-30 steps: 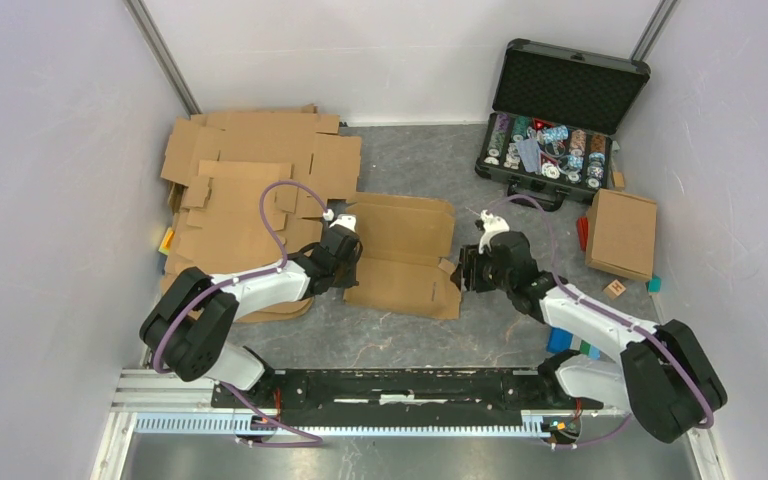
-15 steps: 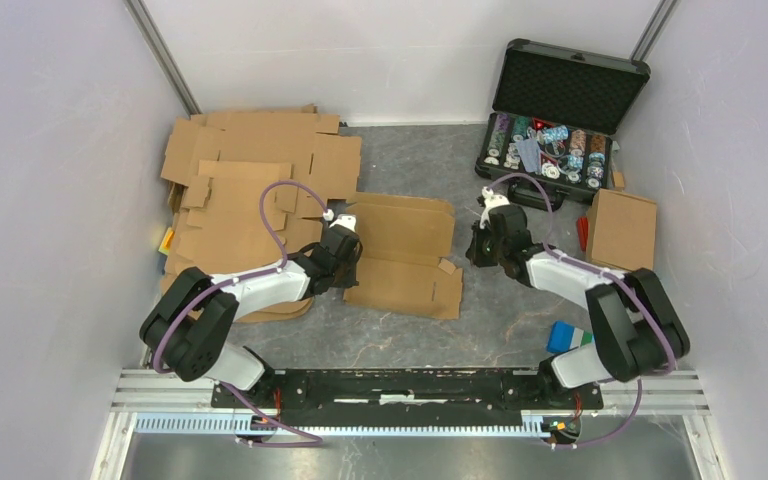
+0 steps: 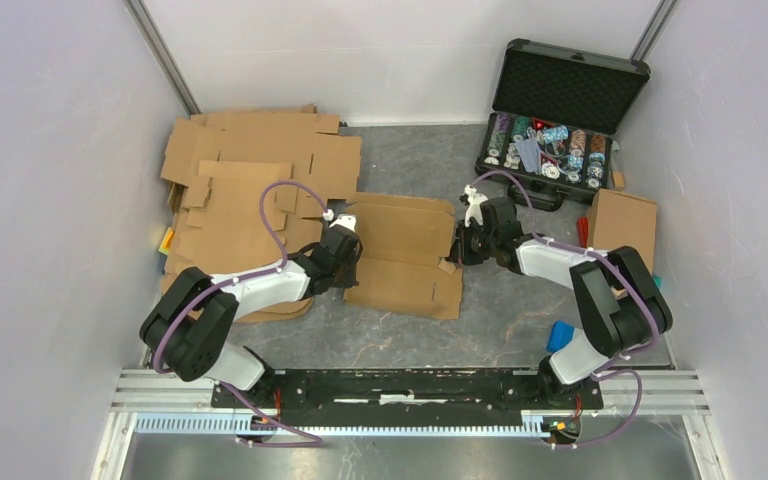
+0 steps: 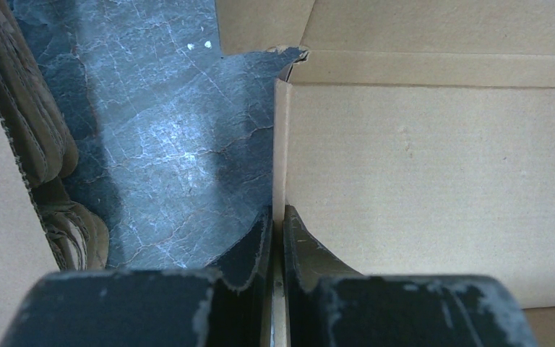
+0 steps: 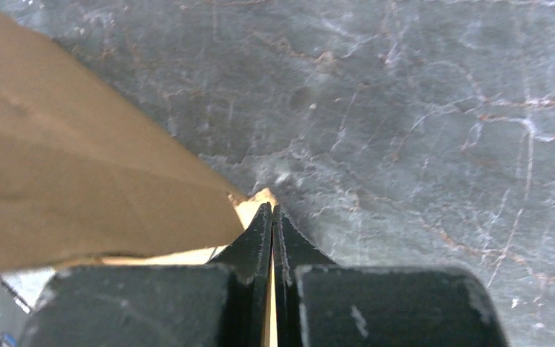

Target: Fold the paper box

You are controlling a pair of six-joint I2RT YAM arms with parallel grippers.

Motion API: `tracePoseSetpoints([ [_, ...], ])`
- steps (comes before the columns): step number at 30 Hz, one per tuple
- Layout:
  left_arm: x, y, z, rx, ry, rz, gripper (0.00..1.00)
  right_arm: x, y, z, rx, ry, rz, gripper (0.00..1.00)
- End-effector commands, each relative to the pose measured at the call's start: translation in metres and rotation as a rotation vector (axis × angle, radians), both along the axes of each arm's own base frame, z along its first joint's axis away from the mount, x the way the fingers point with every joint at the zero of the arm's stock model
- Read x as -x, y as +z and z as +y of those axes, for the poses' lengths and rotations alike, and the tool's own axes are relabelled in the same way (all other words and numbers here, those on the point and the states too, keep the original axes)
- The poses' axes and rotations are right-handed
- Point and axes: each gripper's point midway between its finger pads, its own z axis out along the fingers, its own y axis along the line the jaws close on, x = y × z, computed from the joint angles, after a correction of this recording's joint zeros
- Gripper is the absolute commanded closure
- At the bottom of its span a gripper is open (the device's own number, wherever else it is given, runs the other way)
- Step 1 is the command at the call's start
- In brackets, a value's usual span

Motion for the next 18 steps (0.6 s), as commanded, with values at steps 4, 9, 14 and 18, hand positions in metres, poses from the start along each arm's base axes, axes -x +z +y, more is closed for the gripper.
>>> tracePoseSetpoints([
  [4, -0.008, 0.016, -0.004, 0.015, -0.001, -0.042, 0.98, 0.015, 0.028, 0.015, -0.136, 0.051, -0.043, 1.0],
  [9, -0.007, 0.016, -0.003, 0.013, -0.002, -0.041, 0.98, -0.001, 0.022, -0.001, -0.071, 0.0, -0.055, 1.0],
  [14, -0.008, 0.016, -0.003, 0.016, -0.002, -0.042, 0.98, -0.018, 0.014, -0.01, -0.049, -0.03, -0.039, 1.0],
  [18, -0.008, 0.016, -0.004, 0.016, -0.003, -0.042, 0.98, -0.017, -0.001, -0.004, -0.069, -0.011, 0.009, 1.0],
])
